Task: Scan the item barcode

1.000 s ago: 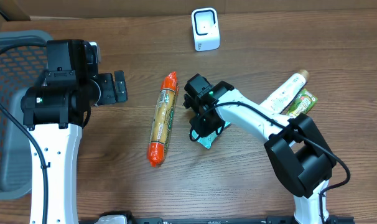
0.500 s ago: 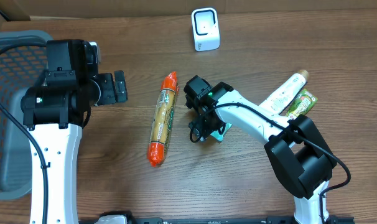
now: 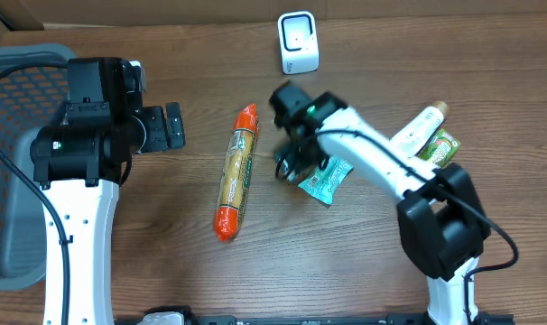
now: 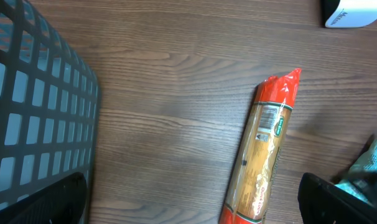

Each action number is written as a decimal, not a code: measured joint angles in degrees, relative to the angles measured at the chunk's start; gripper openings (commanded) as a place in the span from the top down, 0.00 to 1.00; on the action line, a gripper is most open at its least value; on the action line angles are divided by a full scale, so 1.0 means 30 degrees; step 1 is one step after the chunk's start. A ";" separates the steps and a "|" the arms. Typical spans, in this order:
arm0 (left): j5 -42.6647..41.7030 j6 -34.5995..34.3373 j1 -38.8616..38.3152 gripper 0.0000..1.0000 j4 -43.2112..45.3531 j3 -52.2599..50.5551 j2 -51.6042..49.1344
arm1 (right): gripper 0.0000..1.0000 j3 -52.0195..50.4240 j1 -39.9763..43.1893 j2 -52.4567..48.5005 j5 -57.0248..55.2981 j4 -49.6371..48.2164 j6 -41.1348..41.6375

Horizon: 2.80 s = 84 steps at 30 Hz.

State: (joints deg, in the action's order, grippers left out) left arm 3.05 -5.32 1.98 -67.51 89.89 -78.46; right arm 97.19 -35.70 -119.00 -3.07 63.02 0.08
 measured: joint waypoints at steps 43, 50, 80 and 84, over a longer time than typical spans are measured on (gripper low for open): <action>0.0000 0.0000 0.0000 0.00 0.0007 0.0000 0.0000 | 0.34 0.0299 0.7322 -0.3643 1.2553 0.3417 -0.4065; 0.0000 0.0000 0.0000 0.01 0.0000 0.0000 0.0000 | 0.21 0.0299 0.6812 -0.3643 1.2568 0.2754 -0.2492; 0.0000 0.0000 0.0000 0.00 0.0000 0.0000 0.0000 | 0.21 -0.2310 0.8131 -0.0758 0.9573 0.0430 -0.1719; 0.0000 0.0000 0.0000 0.00 0.0000 0.0000 0.0000 | 0.25 -0.3315 0.8102 -0.0758 1.0324 -0.0954 -0.2098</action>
State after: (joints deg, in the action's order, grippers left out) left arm 3.05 -5.32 1.98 -67.51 89.89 -78.46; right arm 87.24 -11.40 -121.27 27.90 60.16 -6.22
